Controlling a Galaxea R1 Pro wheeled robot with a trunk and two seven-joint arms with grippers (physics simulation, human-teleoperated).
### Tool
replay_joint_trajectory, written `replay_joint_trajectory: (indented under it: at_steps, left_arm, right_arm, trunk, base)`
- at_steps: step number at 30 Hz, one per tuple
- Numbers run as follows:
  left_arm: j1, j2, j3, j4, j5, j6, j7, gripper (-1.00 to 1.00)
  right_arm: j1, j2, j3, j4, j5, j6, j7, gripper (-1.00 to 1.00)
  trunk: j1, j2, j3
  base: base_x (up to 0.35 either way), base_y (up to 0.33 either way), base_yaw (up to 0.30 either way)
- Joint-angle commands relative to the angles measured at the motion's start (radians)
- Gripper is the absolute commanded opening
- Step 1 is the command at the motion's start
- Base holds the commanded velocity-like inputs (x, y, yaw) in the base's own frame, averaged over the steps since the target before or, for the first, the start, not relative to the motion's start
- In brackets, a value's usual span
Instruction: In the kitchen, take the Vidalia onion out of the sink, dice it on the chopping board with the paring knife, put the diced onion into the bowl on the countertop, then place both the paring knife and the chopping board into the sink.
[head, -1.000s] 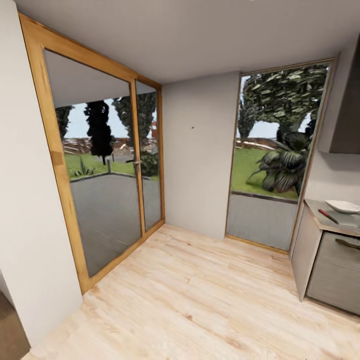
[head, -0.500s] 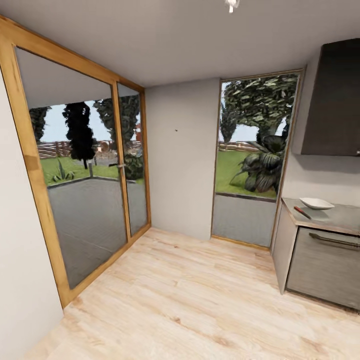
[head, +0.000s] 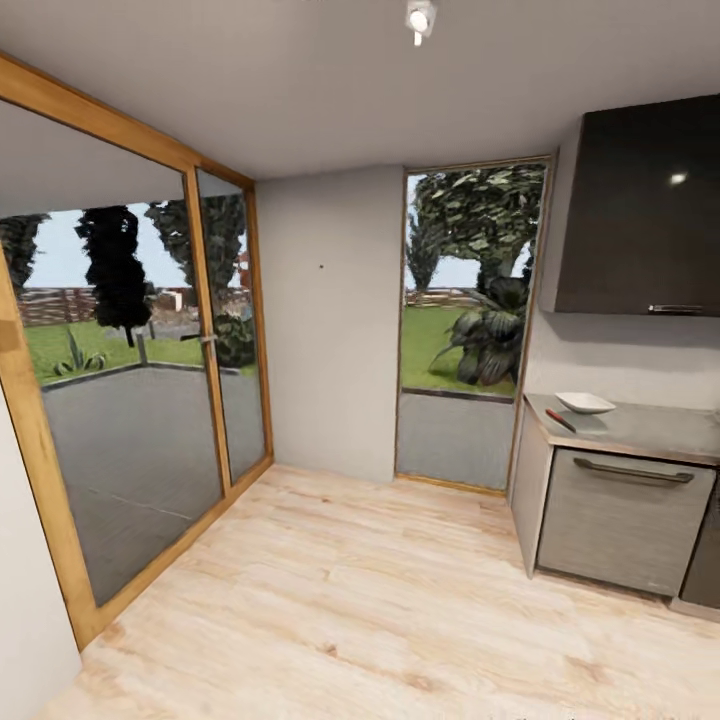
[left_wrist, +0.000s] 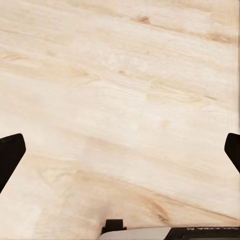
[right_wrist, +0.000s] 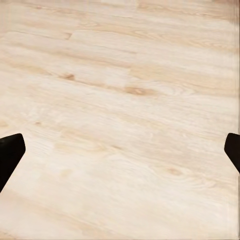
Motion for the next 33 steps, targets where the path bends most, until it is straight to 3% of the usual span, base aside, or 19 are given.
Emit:
replay_joint_trajectory:
  at_steps: [1,33]
  left_arm:
    - [0.001,0.001,-0.002,-0.001,0.003,-0.001,-0.001,1.00]
    - [0.001,0.002,-0.002,-0.003,0.003,-0.003,-0.001,1.00]
  right_arm:
    - [0.001,0.000,0.001,-0.001,-0.002,-0.001,0.001,1.00]
    - [0.001,0.000,0.001,-0.001,-0.002,-0.001,0.001,1.00]
  trunk:
    - [0.000,0.000,0.001]
    - [0.000,0.000,0.038]
  base:
    - [0.000,0.000,-0.217]
    - [0.000,0.000,-0.217]
